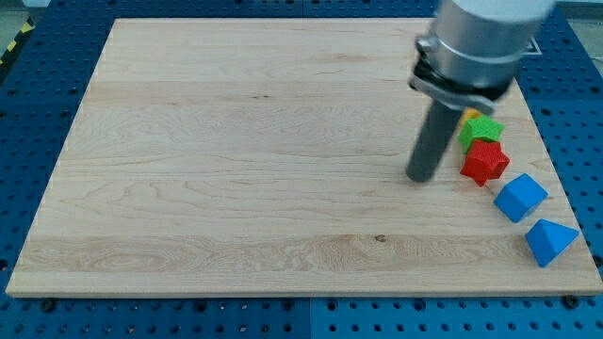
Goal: Nudge the green star along with red star down a bit
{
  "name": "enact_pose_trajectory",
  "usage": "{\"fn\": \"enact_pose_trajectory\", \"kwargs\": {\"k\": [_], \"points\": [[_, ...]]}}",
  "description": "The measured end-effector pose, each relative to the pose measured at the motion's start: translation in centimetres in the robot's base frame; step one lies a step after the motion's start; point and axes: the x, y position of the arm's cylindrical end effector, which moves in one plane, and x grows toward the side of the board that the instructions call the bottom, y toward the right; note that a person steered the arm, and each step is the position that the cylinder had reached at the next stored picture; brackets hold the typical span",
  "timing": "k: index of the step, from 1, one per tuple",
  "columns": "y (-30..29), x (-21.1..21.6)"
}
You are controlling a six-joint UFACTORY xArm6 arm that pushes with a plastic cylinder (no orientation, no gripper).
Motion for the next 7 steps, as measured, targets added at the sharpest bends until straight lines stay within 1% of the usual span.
{"fn": "enact_pose_trajectory", "kwargs": {"k": [2, 3, 4, 6, 7], "points": [[-3.0, -14.6], [-3.1, -21.8], [-1.6, -26.7], [0.9, -27.3], [5.0, -27.3]]}}
